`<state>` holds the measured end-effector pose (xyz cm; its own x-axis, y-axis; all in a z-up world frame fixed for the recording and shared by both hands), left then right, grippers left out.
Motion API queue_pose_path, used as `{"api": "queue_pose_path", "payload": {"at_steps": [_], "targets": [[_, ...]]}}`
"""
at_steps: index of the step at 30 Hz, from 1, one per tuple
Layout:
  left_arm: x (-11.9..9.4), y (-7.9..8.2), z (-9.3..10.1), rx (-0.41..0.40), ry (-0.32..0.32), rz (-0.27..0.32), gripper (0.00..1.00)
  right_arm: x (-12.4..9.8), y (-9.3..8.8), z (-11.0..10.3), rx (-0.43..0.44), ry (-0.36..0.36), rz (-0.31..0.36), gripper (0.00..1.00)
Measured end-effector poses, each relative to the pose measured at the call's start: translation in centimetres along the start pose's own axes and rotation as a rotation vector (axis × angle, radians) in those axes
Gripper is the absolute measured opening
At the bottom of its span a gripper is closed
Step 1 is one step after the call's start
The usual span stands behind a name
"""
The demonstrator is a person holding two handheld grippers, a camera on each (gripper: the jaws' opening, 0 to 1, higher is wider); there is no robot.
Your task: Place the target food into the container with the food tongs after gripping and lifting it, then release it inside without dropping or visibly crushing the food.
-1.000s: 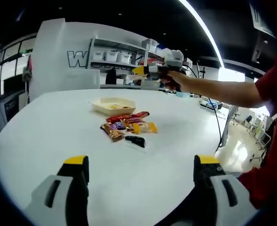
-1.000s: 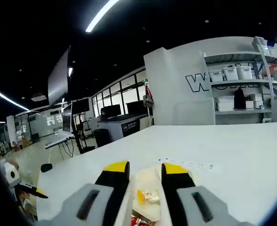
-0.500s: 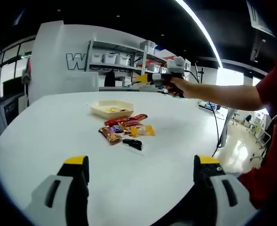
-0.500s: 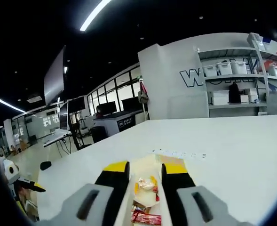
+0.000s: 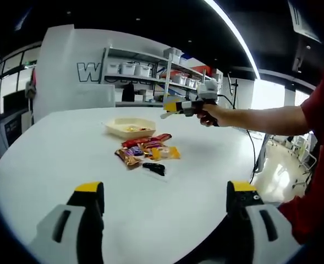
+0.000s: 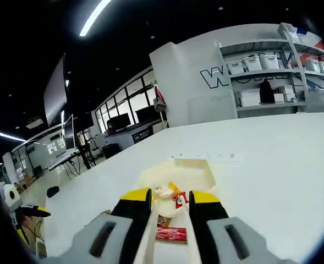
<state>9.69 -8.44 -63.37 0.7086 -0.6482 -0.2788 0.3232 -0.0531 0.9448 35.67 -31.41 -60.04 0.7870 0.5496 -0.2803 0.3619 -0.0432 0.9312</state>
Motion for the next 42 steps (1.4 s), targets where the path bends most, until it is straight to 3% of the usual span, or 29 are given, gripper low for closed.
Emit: {"api": "queue_pose_path", "payload": {"at_steps": [8,16,35,42], "targets": [[0.0,-0.4,0.1,0.000,0.001,-0.011,0.91,0.4,-2.2,0.3,0.041,-0.008,-0.060,0.22],[-0.3,-0.3,-0.1,0.002,0.011,-0.013,0.91,0.4,-4.2,0.3,0.016,-0.008,-0.115,0.22],[0.3,0.0,0.9,0.021,-0.012,-0.012,0.91,-2.2,-5.4,-0.2,0.051,0.027,-0.187,0.21],[0.6,0.1,1.5,0.031,-0.030,-0.010,0.90,-3.9,-6.4,-2.0,0.065,0.085,-0.237,0.21]]}}
Point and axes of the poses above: the point that each gripper's makers call its tool centre point, and the gripper's own axes: x roughly forward along the fingers, z roughly to its right, y roughly out of its top, the point moved 4 cm from there along -x, roughly backward along the fingers, and after that the axes turned 8 degrees about -y, right-handed, at the moved point
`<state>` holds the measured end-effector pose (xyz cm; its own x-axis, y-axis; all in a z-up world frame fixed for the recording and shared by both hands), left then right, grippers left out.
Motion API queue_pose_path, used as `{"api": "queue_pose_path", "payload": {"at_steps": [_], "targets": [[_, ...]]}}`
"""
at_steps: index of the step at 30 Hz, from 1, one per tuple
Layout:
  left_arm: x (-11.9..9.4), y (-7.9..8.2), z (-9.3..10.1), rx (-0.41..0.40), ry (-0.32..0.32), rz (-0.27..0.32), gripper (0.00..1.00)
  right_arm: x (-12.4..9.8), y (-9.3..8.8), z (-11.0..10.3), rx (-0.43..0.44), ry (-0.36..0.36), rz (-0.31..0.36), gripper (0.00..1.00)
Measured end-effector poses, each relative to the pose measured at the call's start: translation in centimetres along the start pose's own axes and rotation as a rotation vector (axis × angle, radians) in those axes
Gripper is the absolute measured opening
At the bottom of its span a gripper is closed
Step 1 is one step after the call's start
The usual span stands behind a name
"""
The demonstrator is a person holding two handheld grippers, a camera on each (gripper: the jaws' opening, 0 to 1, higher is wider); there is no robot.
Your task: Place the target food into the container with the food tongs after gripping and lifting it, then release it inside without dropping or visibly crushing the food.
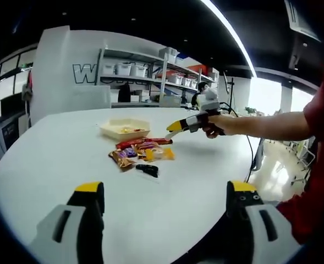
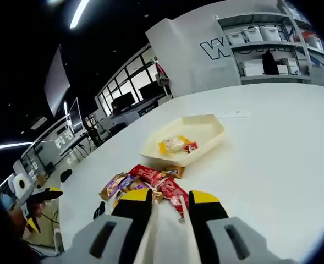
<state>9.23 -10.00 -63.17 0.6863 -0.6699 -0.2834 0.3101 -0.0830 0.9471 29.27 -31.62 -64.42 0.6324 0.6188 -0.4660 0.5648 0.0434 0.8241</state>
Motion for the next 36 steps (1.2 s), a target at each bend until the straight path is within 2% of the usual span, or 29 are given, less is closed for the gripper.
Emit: {"api": "queue_pose_path", "payload": {"at_steps": [2,4,8,10,12,20,31,36], "targets": [[0.0,-0.1,0.2,0.008,-0.003,-0.006,0.90,-0.3,-0.3,-0.6,0.015,0.026,-0.024,0.21],[0.0,0.0,0.2,0.006,-0.007,0.000,0.90,-0.5,-0.1,-1.0,0.009,0.036,-0.018,0.21],[-0.1,0.0,0.2,0.006,-0.003,0.003,0.90,-0.4,1.6,-0.6,-0.051,-0.007,0.066,0.22],[-0.2,0.0,0.2,0.006,-0.001,0.000,0.90,-0.1,2.0,-0.5,-0.102,-0.012,0.078,0.22],[-0.4,0.1,0.1,0.005,0.003,0.003,0.90,0.4,1.8,-0.6,-0.124,-0.012,0.057,0.22],[-0.8,-0.1,-0.3,0.002,0.017,0.000,0.91,1.9,1.3,-0.1,-0.211,-0.041,0.042,0.23],[-0.9,-0.4,-0.8,-0.012,0.029,0.001,0.94,2.4,0.9,0.0,-0.224,-0.039,0.027,0.24],[-0.7,-0.8,-1.3,-0.013,0.058,-0.014,0.97,2.4,0.4,-0.6,-0.281,-0.038,0.008,0.24]]}}
Point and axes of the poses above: the point that each gripper's makers call its tool centre point, and the gripper's own axes: x roughly forward along the fingers, z roughly to its right, y roughly out of its top, the point moved 4 cm from there along -x, roughly backward along the fingers, and after that the axes turned 8 degrees about -y, right-handed, at the moved point
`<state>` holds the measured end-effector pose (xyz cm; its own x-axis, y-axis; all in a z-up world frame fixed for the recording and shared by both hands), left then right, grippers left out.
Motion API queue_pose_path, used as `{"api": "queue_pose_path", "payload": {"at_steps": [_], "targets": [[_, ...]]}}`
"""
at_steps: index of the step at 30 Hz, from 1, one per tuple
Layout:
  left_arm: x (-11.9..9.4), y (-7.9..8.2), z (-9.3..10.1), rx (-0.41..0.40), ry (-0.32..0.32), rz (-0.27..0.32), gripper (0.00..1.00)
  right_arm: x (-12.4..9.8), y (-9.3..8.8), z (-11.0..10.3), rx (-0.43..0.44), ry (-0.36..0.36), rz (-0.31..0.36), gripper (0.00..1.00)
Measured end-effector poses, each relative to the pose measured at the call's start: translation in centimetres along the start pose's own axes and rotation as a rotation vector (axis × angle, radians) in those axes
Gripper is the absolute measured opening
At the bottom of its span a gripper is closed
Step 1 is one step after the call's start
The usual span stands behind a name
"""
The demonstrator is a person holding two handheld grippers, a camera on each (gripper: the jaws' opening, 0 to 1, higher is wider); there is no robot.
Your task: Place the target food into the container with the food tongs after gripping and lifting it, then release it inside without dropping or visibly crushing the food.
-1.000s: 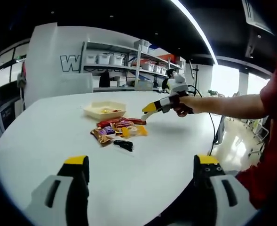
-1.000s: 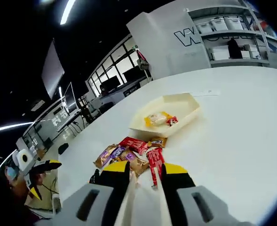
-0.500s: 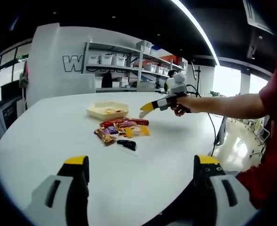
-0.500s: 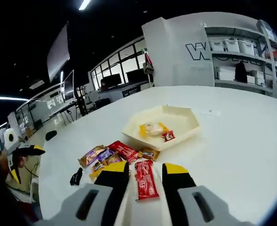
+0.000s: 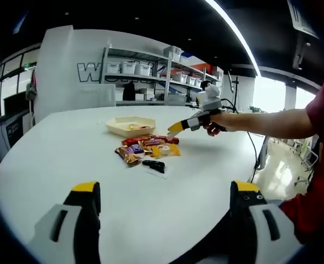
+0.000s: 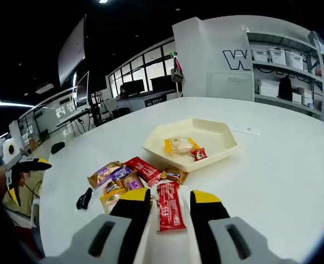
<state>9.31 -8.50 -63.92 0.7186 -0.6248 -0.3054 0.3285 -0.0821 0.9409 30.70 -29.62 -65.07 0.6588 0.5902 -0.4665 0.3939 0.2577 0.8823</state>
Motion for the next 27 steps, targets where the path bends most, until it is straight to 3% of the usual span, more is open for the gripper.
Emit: {"api": "queue_pose_path", "payload": {"at_steps": [3,5,7,16,21,27], "targets": [[0.1,-0.1,0.0,-0.004,-0.002,-0.007,0.98,0.3,-1.0,0.2,-0.054,-0.016,-0.039,0.23],[0.0,-0.1,0.0,0.000,0.001,-0.005,0.98,0.3,-0.7,0.3,0.049,-0.006,-0.033,0.23],[0.0,-0.1,-0.1,-0.007,0.002,0.000,0.98,0.2,-0.7,0.4,0.011,-0.006,-0.026,0.21],[0.0,-0.1,-0.5,-0.012,0.011,-0.001,0.98,0.0,-0.8,0.1,0.046,-0.033,-0.015,0.18],[0.0,-0.1,-0.4,-0.005,0.004,-0.005,0.97,-1.0,0.9,0.6,0.189,-0.029,0.082,0.18],[0.0,0.1,-0.2,-0.004,-0.001,0.002,0.97,-2.5,4.2,0.7,0.192,-0.029,0.166,0.18]]}}
Point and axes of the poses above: the point that each gripper's makers call its tool centre point, and the gripper's own axes: x roughly forward along the fingers, z roughly to its right, y roughly out of its top, the point moved 4 cm from there along -x, roughly backward along the fingers, and after that the axes turned 8 degrees about -y, right-handed, at the moved point
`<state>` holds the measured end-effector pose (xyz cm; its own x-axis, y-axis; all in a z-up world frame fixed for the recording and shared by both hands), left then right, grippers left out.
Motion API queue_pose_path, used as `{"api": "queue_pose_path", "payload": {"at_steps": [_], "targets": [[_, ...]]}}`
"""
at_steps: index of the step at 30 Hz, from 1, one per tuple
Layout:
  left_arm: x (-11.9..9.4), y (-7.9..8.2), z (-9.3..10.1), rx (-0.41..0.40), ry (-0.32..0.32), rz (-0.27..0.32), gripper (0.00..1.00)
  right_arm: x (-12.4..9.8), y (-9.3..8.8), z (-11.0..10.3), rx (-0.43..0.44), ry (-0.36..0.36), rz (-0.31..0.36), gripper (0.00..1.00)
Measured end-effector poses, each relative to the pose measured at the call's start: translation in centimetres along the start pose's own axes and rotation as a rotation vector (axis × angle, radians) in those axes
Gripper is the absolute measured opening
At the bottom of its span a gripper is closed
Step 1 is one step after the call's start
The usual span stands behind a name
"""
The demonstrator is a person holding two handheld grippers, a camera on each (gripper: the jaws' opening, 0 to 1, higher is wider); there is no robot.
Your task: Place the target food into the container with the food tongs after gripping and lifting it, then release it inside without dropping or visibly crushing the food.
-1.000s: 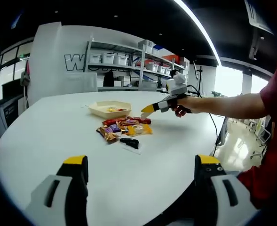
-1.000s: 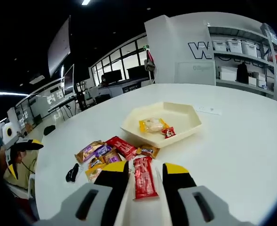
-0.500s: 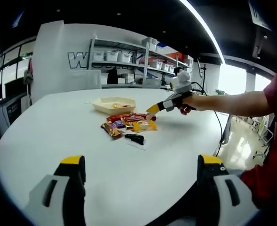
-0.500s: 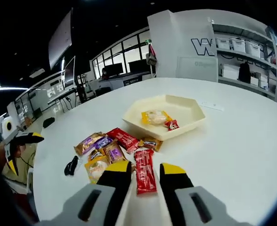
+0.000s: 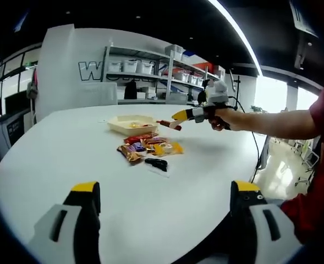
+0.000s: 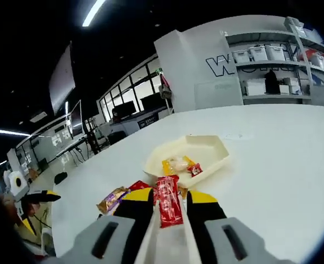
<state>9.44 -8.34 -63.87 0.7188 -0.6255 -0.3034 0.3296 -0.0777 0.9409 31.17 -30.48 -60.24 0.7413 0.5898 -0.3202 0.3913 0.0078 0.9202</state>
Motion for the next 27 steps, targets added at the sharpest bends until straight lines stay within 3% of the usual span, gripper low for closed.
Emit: {"api": "queue_pose_path", "payload": {"at_steps": [11,20,25,27], "targets": [[0.1,-0.1,0.4,-0.002,-0.010,0.004,0.96,1.4,7.0,-1.8,-0.005,0.015,0.119,0.18],[-0.3,-0.1,0.1,-0.013,-0.005,0.007,0.96,3.2,9.8,-2.7,-0.051,0.014,0.154,0.19],[-0.5,-0.3,-0.4,-0.017,0.003,0.006,0.96,4.3,10.7,-2.2,-0.023,0.008,0.172,0.19],[-0.5,-0.4,-0.5,-0.022,0.006,-0.001,0.96,4.7,11.3,-1.6,-0.039,-0.036,0.202,0.21]]}}
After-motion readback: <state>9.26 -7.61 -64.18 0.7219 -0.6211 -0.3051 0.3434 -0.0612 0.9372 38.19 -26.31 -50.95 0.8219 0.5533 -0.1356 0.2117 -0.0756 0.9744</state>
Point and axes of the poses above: the point that each gripper's makers call its tool centre point, and the gripper's own axes: x roughly forward along the fingers, z roughly to its right, y roughly out of its top, the point moved 4 cm from there along -x, roughly backward along the fingers, and after that the axes turned 8 degrees about -y, right-handed, at the moved point
